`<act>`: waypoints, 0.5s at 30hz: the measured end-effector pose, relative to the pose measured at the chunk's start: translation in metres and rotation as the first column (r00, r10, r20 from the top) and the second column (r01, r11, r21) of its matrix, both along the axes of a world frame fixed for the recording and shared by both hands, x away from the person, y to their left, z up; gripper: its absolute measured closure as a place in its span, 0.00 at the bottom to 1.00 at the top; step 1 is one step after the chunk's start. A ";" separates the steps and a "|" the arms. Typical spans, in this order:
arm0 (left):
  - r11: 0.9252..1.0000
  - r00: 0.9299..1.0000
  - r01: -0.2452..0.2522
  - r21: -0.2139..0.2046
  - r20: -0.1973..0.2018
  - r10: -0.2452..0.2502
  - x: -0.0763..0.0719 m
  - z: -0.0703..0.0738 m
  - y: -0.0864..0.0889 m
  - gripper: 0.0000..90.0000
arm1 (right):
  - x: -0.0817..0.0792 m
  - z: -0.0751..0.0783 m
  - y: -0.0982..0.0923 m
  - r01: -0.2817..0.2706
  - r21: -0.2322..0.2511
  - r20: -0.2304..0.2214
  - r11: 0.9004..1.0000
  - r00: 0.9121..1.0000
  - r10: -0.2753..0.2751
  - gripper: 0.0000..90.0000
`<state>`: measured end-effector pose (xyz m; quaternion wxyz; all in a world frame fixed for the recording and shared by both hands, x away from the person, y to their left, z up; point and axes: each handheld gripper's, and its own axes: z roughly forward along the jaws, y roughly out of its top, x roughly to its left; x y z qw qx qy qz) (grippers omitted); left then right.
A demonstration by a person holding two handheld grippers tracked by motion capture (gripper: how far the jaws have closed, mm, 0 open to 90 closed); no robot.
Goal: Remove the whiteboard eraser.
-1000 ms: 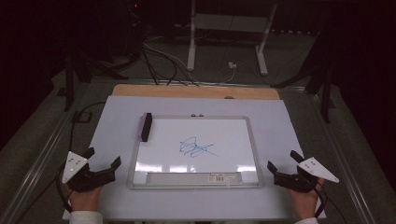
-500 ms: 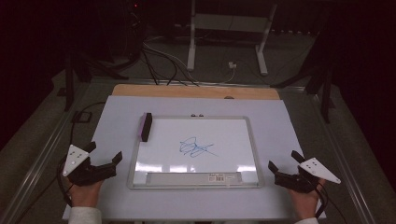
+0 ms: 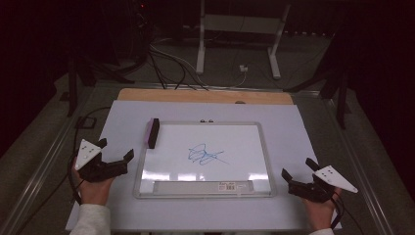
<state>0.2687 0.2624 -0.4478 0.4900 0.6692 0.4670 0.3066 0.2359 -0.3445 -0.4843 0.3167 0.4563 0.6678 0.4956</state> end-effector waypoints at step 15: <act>1.000 0.999 -0.004 0.012 -0.040 0.004 0.028 -0.002 -0.009 0.01 | 0.000 0.000 0.000 0.000 0.001 -0.002 1.000 1.000 0.000 0.01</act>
